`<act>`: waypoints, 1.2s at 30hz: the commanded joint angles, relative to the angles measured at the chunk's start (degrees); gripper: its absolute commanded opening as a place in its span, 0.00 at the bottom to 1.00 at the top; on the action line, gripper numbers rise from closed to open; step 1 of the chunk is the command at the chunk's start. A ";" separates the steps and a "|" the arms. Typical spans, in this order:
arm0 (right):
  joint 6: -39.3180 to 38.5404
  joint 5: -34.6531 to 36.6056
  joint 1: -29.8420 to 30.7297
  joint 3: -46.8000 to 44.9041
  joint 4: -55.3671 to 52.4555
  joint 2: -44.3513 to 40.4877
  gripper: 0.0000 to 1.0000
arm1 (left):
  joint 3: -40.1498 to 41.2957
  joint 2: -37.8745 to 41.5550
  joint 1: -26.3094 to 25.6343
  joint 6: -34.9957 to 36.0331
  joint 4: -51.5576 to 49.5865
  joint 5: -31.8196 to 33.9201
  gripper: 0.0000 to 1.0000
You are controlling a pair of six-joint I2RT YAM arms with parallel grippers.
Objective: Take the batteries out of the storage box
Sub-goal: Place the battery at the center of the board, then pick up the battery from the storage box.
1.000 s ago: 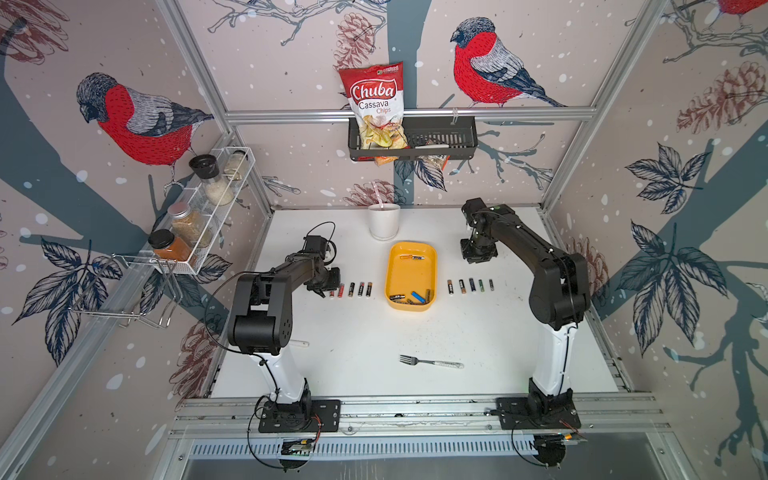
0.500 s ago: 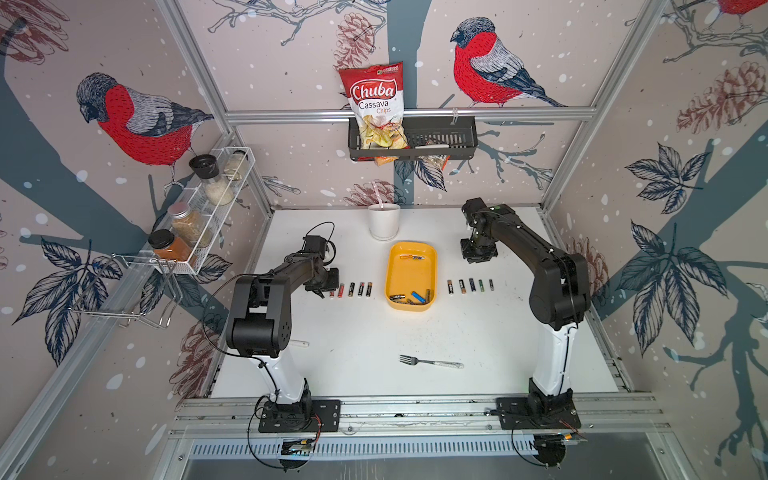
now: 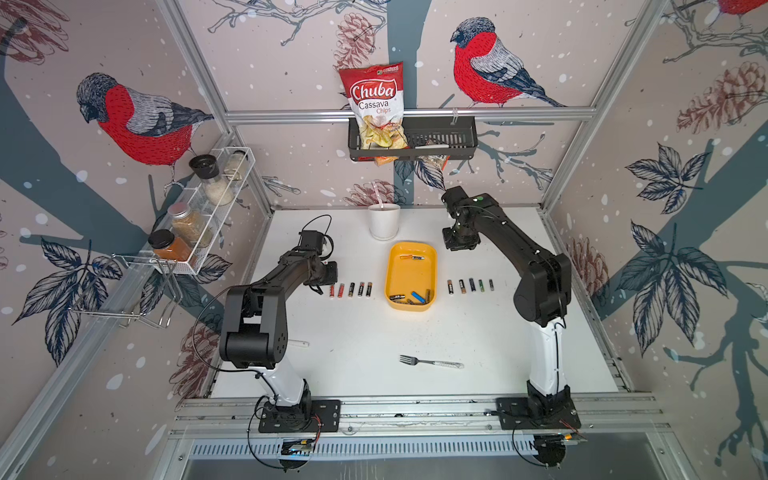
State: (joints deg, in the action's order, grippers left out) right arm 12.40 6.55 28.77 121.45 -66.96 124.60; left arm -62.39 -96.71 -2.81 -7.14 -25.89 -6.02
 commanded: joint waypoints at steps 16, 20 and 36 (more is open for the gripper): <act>-3.02 -0.70 7.96 8.67 3.82 11.92 0.34 | -0.38 2.77 -1.19 -2.00 -1.88 -2.58 0.36; -4.39 -0.75 8.31 8.48 6.46 13.18 0.37 | -0.20 2.76 -1.80 -2.53 -1.71 -2.54 0.36; -8.97 -1.40 8.32 7.02 15.62 16.40 0.51 | -0.21 2.63 -3.51 -3.39 -1.93 -2.31 0.36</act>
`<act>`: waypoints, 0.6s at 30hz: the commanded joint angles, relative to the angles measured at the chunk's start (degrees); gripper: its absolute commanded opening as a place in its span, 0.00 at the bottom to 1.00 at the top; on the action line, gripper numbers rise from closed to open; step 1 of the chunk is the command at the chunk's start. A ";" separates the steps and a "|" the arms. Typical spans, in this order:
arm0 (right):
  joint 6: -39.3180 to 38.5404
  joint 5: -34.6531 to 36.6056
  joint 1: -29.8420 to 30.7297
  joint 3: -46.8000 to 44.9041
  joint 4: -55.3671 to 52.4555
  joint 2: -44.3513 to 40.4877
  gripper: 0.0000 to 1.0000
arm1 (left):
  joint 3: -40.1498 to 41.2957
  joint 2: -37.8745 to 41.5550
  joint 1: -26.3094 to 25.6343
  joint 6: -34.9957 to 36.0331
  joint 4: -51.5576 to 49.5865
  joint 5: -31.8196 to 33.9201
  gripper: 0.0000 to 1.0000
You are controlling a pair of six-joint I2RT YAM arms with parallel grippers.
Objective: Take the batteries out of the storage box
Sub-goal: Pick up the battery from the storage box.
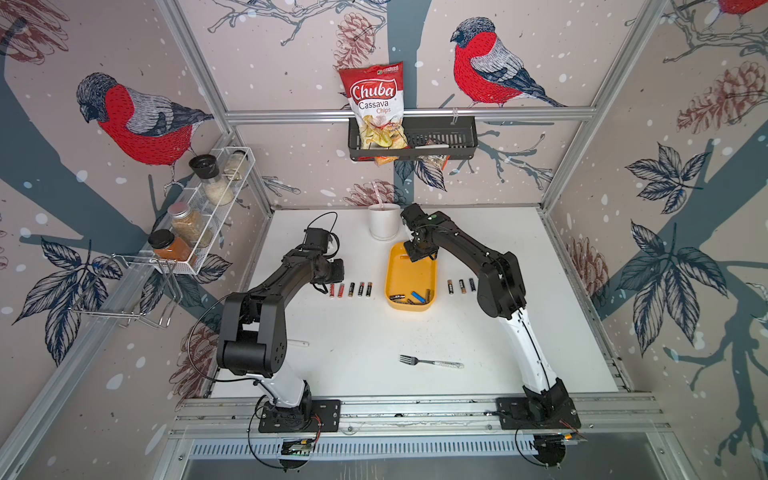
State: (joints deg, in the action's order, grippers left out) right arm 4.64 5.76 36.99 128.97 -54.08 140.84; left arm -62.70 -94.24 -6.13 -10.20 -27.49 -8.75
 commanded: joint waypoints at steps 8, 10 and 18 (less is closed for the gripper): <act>-2.25 -1.76 -0.17 -1.64 5.67 0.32 0.58 | 0.21 0.02 -0.54 -0.39 -0.64 0.51 0.35; -2.45 -2.29 -0.16 -2.27 6.41 0.32 0.58 | 0.10 0.15 -0.55 -0.35 -0.82 0.58 0.35; -2.36 -3.72 -0.34 -4.11 8.06 0.41 0.59 | 0.47 0.47 -0.59 -0.20 -0.95 0.76 0.34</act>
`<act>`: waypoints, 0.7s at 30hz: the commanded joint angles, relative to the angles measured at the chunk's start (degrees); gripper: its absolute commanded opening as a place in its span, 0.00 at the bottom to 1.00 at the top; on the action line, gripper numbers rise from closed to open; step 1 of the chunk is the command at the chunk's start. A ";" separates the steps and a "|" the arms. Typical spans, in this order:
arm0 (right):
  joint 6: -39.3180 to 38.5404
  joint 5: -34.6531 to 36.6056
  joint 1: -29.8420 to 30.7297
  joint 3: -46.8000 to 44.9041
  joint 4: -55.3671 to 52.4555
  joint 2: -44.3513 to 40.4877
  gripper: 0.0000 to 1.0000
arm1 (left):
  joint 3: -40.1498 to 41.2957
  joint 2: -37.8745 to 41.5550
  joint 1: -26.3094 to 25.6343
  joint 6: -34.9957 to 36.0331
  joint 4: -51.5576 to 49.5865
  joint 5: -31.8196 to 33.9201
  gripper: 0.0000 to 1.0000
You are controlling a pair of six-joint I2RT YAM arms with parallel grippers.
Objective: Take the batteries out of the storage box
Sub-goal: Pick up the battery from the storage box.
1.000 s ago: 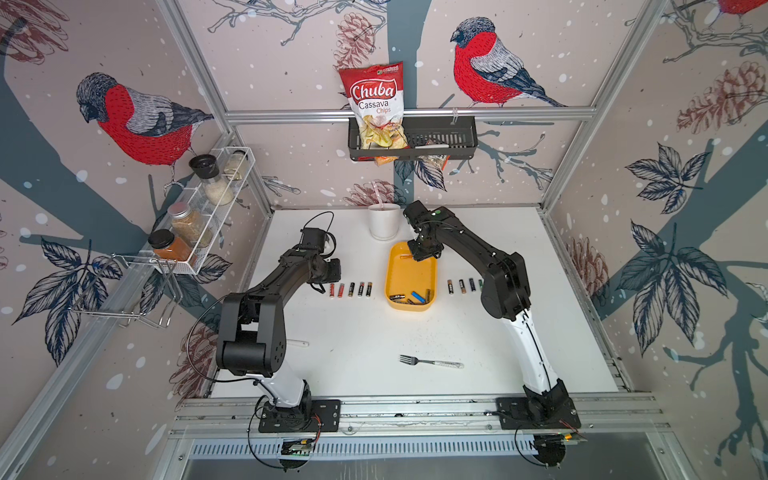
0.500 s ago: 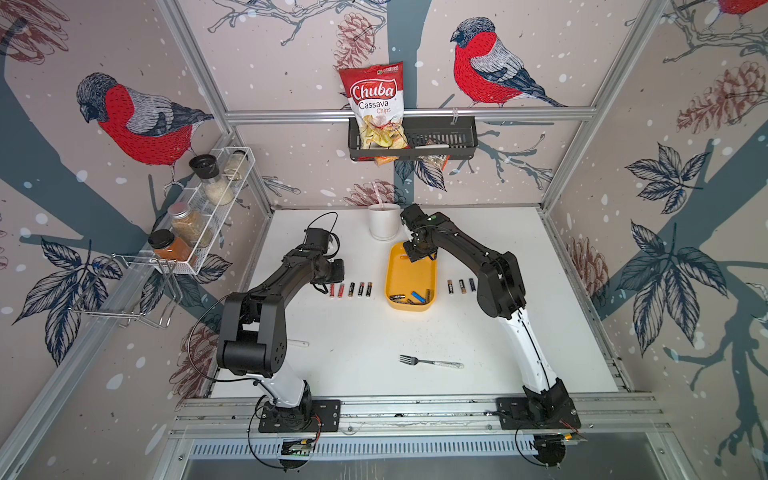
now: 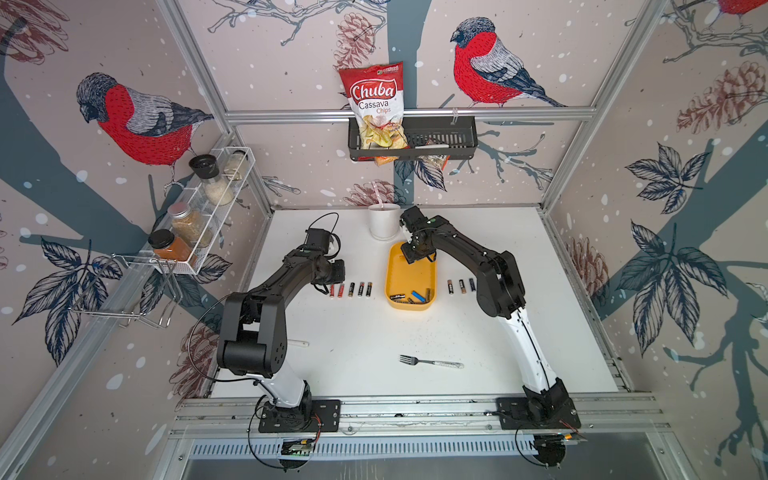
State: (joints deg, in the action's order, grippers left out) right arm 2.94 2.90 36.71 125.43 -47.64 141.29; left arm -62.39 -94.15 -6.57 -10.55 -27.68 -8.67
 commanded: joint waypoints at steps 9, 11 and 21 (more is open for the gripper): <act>-0.30 -2.73 -0.32 -2.74 1.59 -0.75 0.60 | 0.00 0.31 -0.26 0.04 -0.66 0.58 0.34; -0.25 -3.28 -0.38 -3.48 1.67 -1.10 0.60 | 0.00 0.29 -0.37 0.06 -0.58 0.59 0.34; 0.83 -3.48 -0.15 -5.88 0.89 -3.11 0.41 | -0.36 0.42 -0.52 -0.02 -0.71 0.58 0.34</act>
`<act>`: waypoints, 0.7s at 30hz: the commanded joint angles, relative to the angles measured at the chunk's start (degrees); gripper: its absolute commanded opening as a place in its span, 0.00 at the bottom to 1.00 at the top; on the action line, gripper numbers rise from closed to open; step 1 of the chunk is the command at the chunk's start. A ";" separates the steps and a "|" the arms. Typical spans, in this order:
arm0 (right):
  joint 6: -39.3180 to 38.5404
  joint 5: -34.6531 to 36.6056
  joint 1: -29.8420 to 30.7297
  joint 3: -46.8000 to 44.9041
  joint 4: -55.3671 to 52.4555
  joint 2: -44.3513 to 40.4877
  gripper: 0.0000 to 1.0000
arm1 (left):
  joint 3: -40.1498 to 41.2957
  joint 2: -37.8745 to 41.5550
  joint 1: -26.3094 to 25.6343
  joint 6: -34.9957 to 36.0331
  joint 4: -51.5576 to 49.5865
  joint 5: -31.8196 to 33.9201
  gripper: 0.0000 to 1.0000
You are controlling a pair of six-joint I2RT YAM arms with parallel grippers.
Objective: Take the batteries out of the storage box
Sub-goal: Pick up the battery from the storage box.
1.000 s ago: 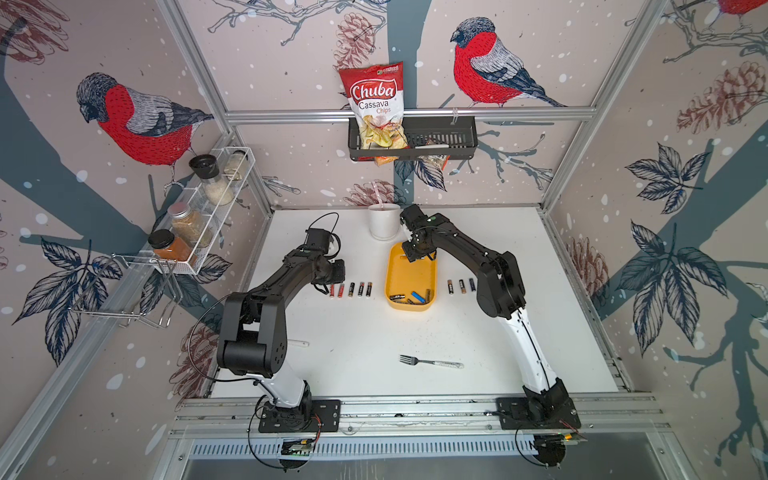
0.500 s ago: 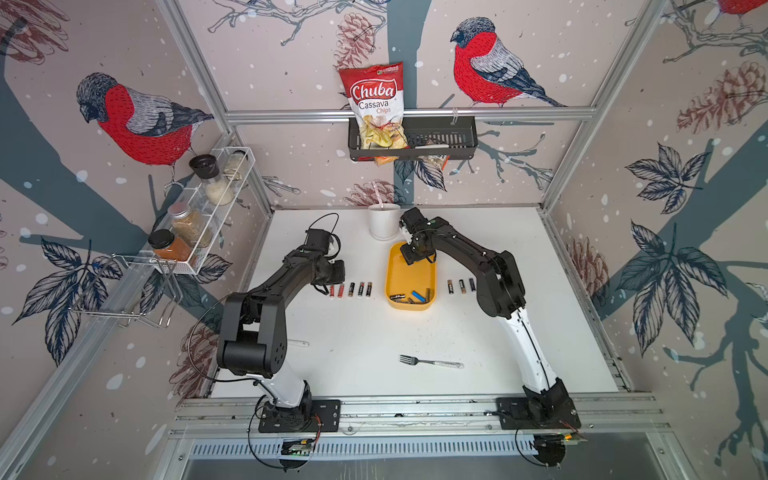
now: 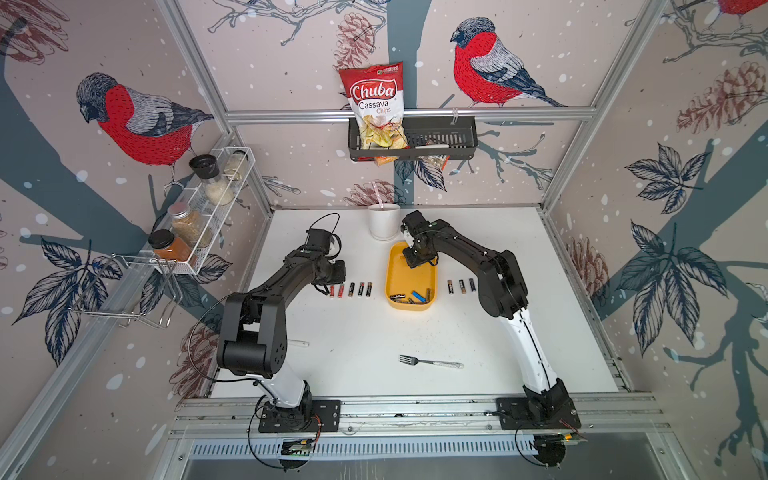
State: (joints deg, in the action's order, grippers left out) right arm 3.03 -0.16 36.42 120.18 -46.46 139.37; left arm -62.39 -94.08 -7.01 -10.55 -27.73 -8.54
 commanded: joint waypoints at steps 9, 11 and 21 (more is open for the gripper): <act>0.75 0.09 0.13 -1.34 -1.62 -1.12 0.33 | -0.61 0.48 -0.29 0.00 -0.91 0.54 0.33; 0.75 0.16 0.14 -1.59 -1.71 -1.12 0.32 | -0.56 0.61 -0.29 0.02 -0.93 0.54 0.33; 1.01 0.42 0.23 -1.13 -2.57 -1.11 0.21 | -0.70 1.00 -0.29 -0.03 -1.36 0.71 0.33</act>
State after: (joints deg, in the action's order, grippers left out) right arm 3.22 -0.25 36.49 118.78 -47.66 138.76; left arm -62.63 -93.58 -7.25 -10.55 -28.12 -8.51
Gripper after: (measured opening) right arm 0.211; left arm 0.329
